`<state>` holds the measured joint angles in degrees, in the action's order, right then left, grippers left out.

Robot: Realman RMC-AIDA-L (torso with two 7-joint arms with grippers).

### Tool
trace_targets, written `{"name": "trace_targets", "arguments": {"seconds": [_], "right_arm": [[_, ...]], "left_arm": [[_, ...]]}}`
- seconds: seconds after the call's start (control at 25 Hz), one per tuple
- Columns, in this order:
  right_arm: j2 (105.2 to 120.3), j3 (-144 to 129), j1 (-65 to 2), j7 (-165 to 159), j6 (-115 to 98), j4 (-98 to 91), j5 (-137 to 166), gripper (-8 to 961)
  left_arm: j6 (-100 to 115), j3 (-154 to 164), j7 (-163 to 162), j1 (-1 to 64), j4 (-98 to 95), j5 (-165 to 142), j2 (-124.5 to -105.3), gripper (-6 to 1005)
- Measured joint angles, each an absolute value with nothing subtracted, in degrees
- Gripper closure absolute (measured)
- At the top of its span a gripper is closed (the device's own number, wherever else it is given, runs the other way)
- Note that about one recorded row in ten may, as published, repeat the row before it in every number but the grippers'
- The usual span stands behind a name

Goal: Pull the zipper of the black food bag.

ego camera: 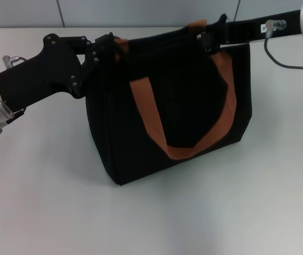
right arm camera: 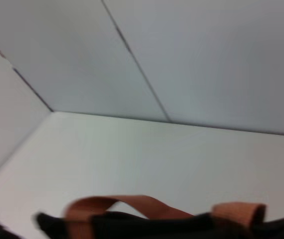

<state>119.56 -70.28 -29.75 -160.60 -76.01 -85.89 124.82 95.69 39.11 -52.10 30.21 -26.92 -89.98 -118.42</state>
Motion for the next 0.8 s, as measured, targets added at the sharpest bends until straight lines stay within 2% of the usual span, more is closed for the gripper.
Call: {"name": "trace_targets", "arguments": {"seconds": [0.12, 0.28, 0.48, 0.6, 0.64, 0.68, 0.76, 0.8], "right_arm": [[119.46, -67.6, -26.9, -154.4, -76.7, -85.2, 115.0, 956], [119.26, -61.3, -21.6, -134.9, -81.5, -76.7, 92.9, 805], [118.79, -51.5, -20.9, -114.2, -94.2, -60.7, 79.4, 712], [116.74, -43.4, -22.6, -101.8, -106.0, -46.7, 77.4, 656], [113.91, -41.2, -23.8, -94.1, -111.7, -37.0, 78.1, 637], [113.91, -41.2, -23.8, -94.1, -111.7, -37.0, 78.1, 618], [111.01, -41.7, -24.2, -83.1, -116.7, -27.9, 81.3, 581], [111.01, -41.7, -24.2, -83.1, -116.7, -27.9, 81.3, 549]], "left_arm": [[95.5, 39.1, -52.1, 29.8, -26.9, -90.0, -118.39, 938], [95.7, 38.3, -53.3, 28.9, -26.9, -90.0, -118.32, 933], [96.4, 37.3, -56.5, 28.3, -26.9, -90.0, -118.25, 926], [96.5, 37.3, -58.9, 28.0, -26.9, -90.0, -118.22, 922], [96.2, 37.4, -59.8, 27.9, -26.9, -90.1, -118.21, 921], [96.2, 37.4, -59.8, 27.9, -26.9, -90.1, -118.21, 919], [95.2, 37.6, -61.1, 28.1, -26.9, -90.3, -118.20, 916], [95.2, 37.6, -61.1, 28.1, -26.9, -90.3, -118.20, 915]]}}
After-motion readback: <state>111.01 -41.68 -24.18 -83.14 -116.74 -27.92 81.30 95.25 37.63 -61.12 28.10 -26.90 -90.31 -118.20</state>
